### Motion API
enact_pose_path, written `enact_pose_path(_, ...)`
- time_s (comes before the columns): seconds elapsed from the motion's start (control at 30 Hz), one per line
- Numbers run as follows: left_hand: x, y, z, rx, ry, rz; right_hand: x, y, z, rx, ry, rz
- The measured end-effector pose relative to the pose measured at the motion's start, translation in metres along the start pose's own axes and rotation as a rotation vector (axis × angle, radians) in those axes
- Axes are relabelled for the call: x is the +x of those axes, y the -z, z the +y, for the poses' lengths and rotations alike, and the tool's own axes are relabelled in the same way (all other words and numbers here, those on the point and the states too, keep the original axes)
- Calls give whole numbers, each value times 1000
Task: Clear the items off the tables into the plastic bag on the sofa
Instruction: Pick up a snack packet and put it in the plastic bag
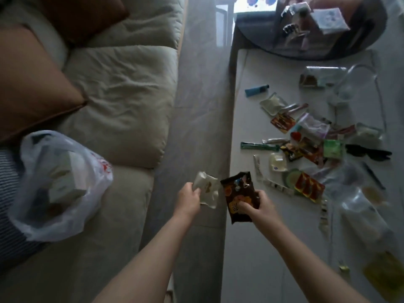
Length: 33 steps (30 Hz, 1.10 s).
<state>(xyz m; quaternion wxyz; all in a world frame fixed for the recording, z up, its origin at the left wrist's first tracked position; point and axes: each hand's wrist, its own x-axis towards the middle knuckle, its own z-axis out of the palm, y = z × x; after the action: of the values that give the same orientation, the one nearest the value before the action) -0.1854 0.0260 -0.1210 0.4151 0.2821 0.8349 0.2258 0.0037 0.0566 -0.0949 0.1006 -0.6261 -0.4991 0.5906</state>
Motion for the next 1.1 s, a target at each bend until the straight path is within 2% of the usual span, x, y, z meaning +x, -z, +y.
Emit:
enact_pose_path(0.23,2,136,-55,-27,23,189,-17,-106,-81,-81,135,-145)
enact_pose_path(0.43,0,255,-103,-282,75,347,-29,-217,-145,-201,221,-151)
enact_pose_path(0.53,5,309,-131,-310,102,426,-29,-276,-170,-223,201,-148)
enact_pose_path(0.67,18,361,-177,-228,145,508,-28,-346,-193,-310,223,-157)
enact_pose_path(0.97,39,406,-242,133,254,490,-7,-438,-206,-503,230,-201)
enact_pose_path(1.1,44,414,-245,298,222,456,5,-464,-206,-516,300,-344)
